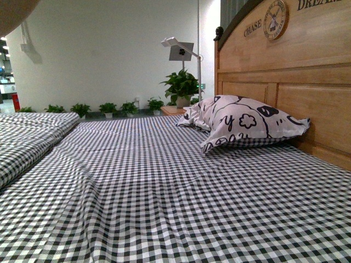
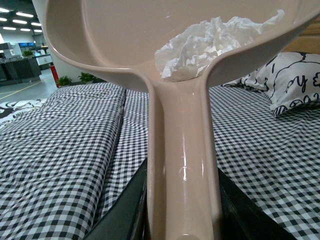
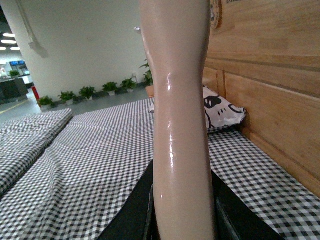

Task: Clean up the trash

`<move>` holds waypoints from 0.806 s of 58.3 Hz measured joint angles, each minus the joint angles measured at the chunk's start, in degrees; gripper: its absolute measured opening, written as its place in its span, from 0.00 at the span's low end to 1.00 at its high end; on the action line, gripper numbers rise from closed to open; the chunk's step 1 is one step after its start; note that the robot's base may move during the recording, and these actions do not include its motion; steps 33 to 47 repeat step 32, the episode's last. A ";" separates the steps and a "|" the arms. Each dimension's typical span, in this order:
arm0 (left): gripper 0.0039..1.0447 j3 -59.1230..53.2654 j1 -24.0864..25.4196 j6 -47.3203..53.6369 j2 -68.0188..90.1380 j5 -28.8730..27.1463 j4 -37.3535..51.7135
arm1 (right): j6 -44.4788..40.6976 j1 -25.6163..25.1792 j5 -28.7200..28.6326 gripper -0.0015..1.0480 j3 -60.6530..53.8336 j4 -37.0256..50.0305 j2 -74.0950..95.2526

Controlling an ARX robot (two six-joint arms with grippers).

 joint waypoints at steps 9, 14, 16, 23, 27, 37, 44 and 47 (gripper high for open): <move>0.26 0.00 0.00 0.00 0.00 0.00 0.00 | 0.00 0.00 0.00 0.19 0.00 0.00 0.00; 0.26 0.00 0.00 0.00 0.00 0.00 0.00 | 0.00 0.00 0.00 0.19 0.00 0.00 0.00; 0.26 0.00 0.00 0.00 0.00 0.00 0.00 | 0.00 0.00 0.00 0.19 0.00 0.00 0.00; 0.26 0.00 0.00 0.00 0.00 0.00 0.00 | 0.00 0.00 0.00 0.19 0.00 0.00 0.00; 0.26 0.00 0.00 0.00 0.00 0.00 0.00 | 0.00 0.00 0.00 0.19 0.02 0.00 0.00; 0.26 0.00 0.00 0.00 0.00 0.00 0.00 | 0.00 0.00 0.02 0.19 0.02 0.00 0.00; 0.26 0.00 0.00 0.00 0.00 0.00 0.00 | 0.00 0.00 0.02 0.19 0.02 0.00 0.00; 0.26 0.00 0.00 0.00 0.00 0.00 0.00 | 0.00 0.00 0.02 0.19 0.02 0.00 0.00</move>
